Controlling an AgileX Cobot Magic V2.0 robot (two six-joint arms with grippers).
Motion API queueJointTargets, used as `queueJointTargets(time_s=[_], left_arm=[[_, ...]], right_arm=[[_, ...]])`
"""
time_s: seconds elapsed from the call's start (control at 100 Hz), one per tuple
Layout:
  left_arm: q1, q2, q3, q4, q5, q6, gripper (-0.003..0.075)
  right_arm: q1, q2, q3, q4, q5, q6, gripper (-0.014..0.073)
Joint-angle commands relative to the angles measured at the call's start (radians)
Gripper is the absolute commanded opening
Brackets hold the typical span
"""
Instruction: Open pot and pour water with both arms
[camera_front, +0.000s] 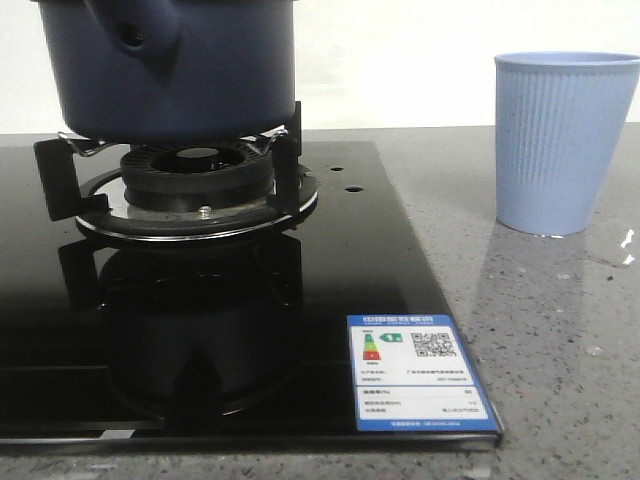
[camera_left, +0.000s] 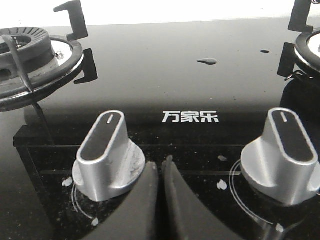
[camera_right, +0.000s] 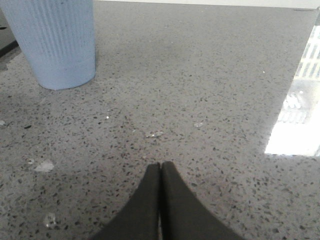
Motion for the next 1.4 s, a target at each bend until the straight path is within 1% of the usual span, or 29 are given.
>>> queueJointTargets(time_s=[0.0,0.63,0.69,0.81,0.89,0.97,1.04,1.21,1.31,1.39], left_arm=[[0.0,-0.025,0.04,0.004,-0.047,-0.008,-0.0019],[0.0,-0.025,0.04,0.004,-0.047,-0.008,-0.0019],[0.0,-0.025,0.04,0.004,-0.047,-0.008,-0.0019],[0.0,-0.025,0.04,0.004,-0.047,-0.008,-0.0019],[0.0,-0.025,0.04,0.004,-0.047,-0.008,-0.0019],[0.0,-0.025,0.04,0.004,-0.047,-0.008,-0.0019],[0.0,-0.025,0.04,0.004,-0.047,-0.008,-0.0019],[0.0,-0.025,0.04,0.004,-0.047,-0.008,-0.0019],[0.0,-0.025,0.04,0.014,-0.047,-0.008,-0.0019],[0.0,-0.025,0.04,0.033,-0.056,-0.008,-0.0019]], right_arm=[[-0.005,-0.022,0.005,-0.002,-0.017,-0.009,-0.0074],[-0.005,-0.022,0.005,-0.002,-0.017,-0.009,-0.0074],[-0.005,-0.022,0.005,-0.041,-0.017,-0.009,-0.0074],[-0.005,-0.022,0.005,-0.042,-0.023,-0.009,-0.0074],[-0.005,-0.022,0.005,-0.077,-0.046,-0.009,-0.0074],[-0.005,-0.022,0.005,-0.13,-0.103,-0.009,-0.0074],[-0.005,-0.022,0.005,-0.139,-0.173,-0.009,-0.0074],[-0.005,-0.022,0.005,-0.136,-0.428,-0.009,-0.0074],[-0.005,-0.022,0.005,-0.097,-0.564,-0.004,-0.0074],[-0.005,-0.022,0.005,-0.041,-0.647,0.071,-0.0074]])
